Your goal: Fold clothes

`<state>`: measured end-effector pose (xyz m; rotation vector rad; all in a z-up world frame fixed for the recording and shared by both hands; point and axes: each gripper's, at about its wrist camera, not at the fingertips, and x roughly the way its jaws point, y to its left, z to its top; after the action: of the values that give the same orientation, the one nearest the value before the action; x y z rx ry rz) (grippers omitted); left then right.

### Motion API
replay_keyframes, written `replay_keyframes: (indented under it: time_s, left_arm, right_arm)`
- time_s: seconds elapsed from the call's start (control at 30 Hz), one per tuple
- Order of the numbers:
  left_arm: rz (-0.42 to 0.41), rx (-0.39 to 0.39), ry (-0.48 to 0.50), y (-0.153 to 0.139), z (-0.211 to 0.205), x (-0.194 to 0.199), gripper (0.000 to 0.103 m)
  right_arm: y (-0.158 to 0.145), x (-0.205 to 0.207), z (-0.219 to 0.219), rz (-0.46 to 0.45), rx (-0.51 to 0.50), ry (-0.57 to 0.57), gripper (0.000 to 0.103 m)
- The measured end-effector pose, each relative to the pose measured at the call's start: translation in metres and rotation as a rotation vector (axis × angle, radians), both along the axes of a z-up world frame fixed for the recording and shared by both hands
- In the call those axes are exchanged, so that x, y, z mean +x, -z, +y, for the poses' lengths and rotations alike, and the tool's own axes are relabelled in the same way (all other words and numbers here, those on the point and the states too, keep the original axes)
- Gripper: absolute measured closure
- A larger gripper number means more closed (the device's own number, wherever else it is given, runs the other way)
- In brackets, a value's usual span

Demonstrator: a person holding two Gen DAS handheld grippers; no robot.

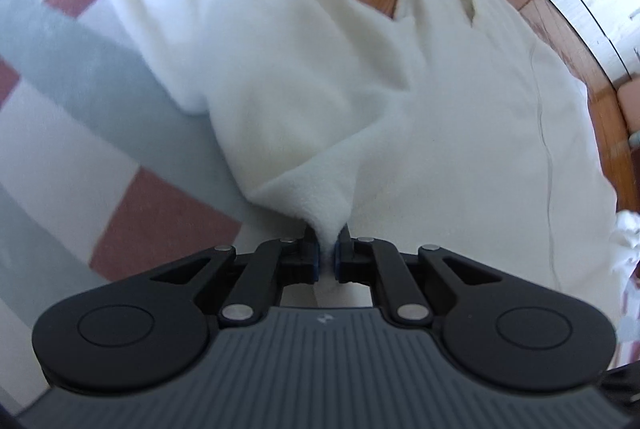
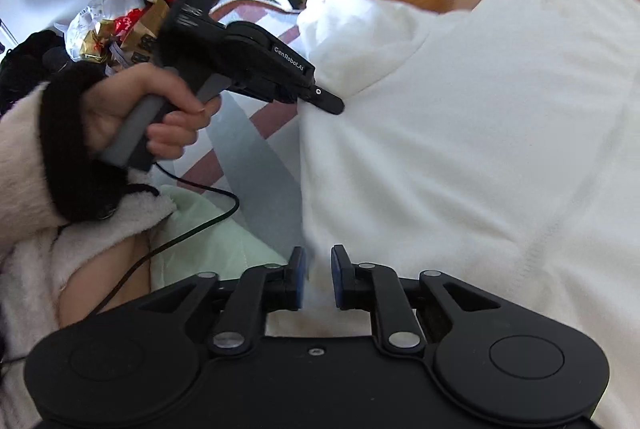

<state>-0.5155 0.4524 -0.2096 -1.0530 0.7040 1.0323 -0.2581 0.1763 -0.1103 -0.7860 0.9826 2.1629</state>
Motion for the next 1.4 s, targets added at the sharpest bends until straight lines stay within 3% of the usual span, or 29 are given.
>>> replay_keyframes:
  time_s: [0.1, 0.13, 0.23, 0.33, 0.47, 0.57, 0.6, 0.63, 0.67, 0.77, 0.87, 0.97, 1.03, 1.13, 1.2, 1.23, 1.33, 1.4]
  left_arm:
    - [-0.014, 0.014, 0.003, -0.004, -0.001, -0.001, 0.097]
    - [-0.026, 0.014, -0.001, -0.005, -0.001, -0.003, 0.097]
    - [-0.06, 0.016, -0.011, -0.007, -0.001, -0.007, 0.097]
    - [-0.13, -0.014, -0.055, -0.004, 0.0, -0.017, 0.097]
    - [-0.171, -0.073, -0.1, 0.008, 0.0, -0.028, 0.097]
    - [-0.162, -0.082, -0.11, 0.009, 0.0, -0.029, 0.097]
    - [-0.159, -0.085, -0.113, 0.01, -0.001, -0.029, 0.097]
    - [-0.155, -0.088, -0.117, 0.01, -0.001, -0.03, 0.097]
    - [-0.152, -0.091, -0.12, 0.011, -0.001, -0.03, 0.097]
    - [-0.142, -0.099, -0.13, 0.012, -0.002, -0.031, 0.097]
    - [-0.133, -0.107, -0.14, 0.014, -0.003, -0.032, 0.097]
    - [-0.123, -0.116, -0.15, 0.015, -0.004, -0.033, 0.094]
    - [-0.125, -0.13, -0.173, 0.013, -0.006, -0.04, 0.088]
    - [-0.131, -0.141, -0.228, 0.01, -0.011, -0.057, 0.079]
    - [-0.127, -0.132, -0.261, 0.004, -0.012, -0.065, 0.078]
    - [-0.12, -0.115, -0.264, -0.002, -0.013, -0.066, 0.077]
    - [-0.072, -0.055, -0.267, -0.02, -0.014, -0.065, 0.074]
    - [-0.048, -0.007, -0.286, -0.035, -0.014, -0.07, 0.075]
  right_arm:
    - [-0.015, 0.022, -0.015, -0.099, 0.03, 0.034, 0.055]
    - [-0.017, 0.025, -0.019, -0.13, 0.04, 0.041, 0.054]
    - [-0.023, 0.032, -0.031, -0.223, 0.07, 0.057, 0.053]
    - [-0.012, 0.0, -0.036, -0.344, 0.161, -0.038, 0.048]
    - [0.015, -0.052, -0.05, -0.631, 0.398, -0.215, 0.047]
    - [0.031, -0.067, -0.044, -0.728, 0.511, -0.178, 0.05]
    - [0.033, -0.068, -0.038, -0.727, 0.516, -0.149, 0.059]
    - [0.031, -0.063, -0.032, -0.692, 0.496, -0.125, 0.09]
    - [0.026, -0.056, -0.027, -0.634, 0.463, -0.1, 0.095]
    - [-0.01, -0.023, -0.026, -0.427, 0.394, -0.056, 0.095]
    - [-0.034, -0.002, -0.028, -0.342, 0.319, -0.126, 0.095]
    - [0.005, -0.012, -0.014, -0.436, 0.2, -0.232, 0.095]
    - [0.029, -0.022, -0.007, -0.466, 0.183, -0.233, 0.093]
    - [0.021, -0.022, 0.0, -0.462, 0.126, -0.203, 0.09]
    - [0.014, -0.018, -0.007, -0.454, 0.118, -0.258, 0.073]
    - [0.009, -0.014, -0.009, -0.428, 0.095, -0.28, 0.064]
    - [-0.019, -0.001, -0.014, -0.284, 0.052, -0.309, 0.06]
    - [-0.04, 0.011, -0.003, -0.133, 0.046, -0.284, 0.057]
